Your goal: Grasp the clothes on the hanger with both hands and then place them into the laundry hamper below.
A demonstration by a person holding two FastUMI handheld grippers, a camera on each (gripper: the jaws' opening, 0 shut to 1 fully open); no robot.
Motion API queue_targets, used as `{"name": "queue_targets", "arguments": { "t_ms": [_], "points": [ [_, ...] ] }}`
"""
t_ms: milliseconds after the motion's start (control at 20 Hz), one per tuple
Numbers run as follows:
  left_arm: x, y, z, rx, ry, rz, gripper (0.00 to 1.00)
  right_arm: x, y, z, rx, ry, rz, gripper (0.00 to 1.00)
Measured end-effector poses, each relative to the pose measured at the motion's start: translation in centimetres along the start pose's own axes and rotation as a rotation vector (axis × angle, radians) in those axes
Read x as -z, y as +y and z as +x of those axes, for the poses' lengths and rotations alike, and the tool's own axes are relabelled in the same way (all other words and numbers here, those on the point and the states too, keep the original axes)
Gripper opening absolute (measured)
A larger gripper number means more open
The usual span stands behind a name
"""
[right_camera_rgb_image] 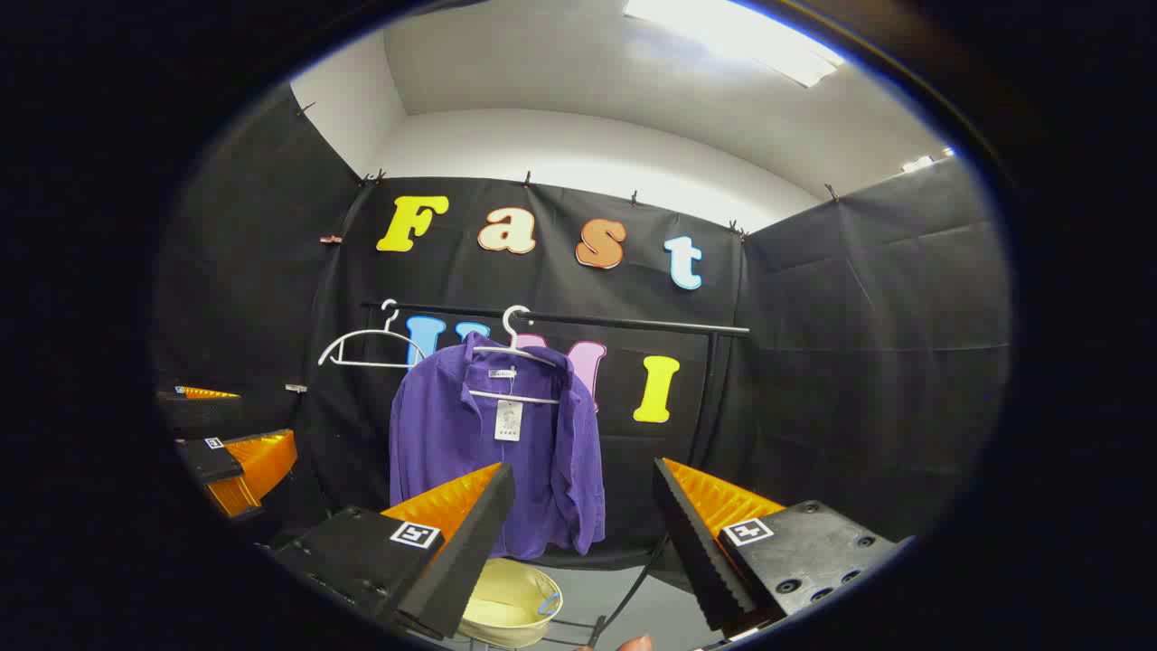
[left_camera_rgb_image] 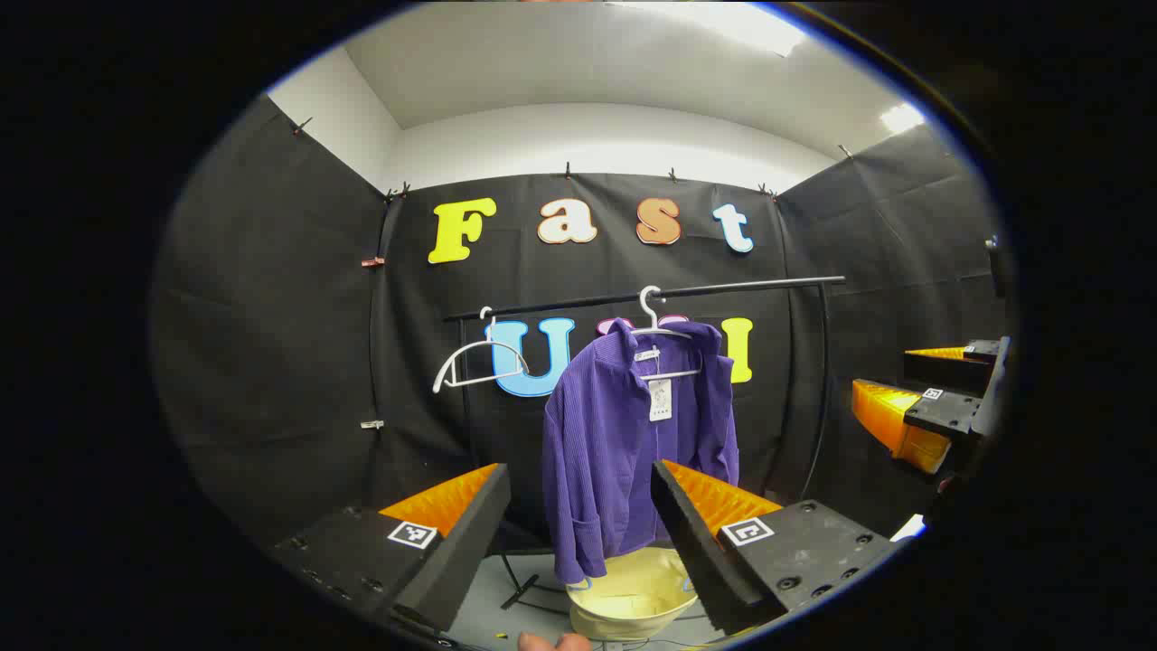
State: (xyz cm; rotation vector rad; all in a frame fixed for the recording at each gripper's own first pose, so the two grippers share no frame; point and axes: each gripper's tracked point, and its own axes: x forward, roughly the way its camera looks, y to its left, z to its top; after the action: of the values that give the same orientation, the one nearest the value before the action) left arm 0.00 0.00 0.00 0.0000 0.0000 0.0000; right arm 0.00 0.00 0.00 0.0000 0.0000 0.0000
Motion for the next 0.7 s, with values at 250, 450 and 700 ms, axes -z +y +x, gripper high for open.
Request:
{"name": "queue_targets", "arguments": {
  "t_ms": [250,450,700],
  "points": [
    [-0.1,0.4,-0.3,-0.014,0.002,-0.005,0.98,0.1,0.3,-0.5,-0.010,0.008,0.010,0.97],
    [0.0,0.7,-0.6,-0.024,-0.003,-0.003,0.98,0.1,0.2,-0.9,-0.011,0.006,0.010,0.97],
    [0.5,0.5,-0.9,-0.014,0.004,0.012,0.98,0.4,-0.1,-1.2,-0.008,0.014,0.023,0.97]
  ]
}}
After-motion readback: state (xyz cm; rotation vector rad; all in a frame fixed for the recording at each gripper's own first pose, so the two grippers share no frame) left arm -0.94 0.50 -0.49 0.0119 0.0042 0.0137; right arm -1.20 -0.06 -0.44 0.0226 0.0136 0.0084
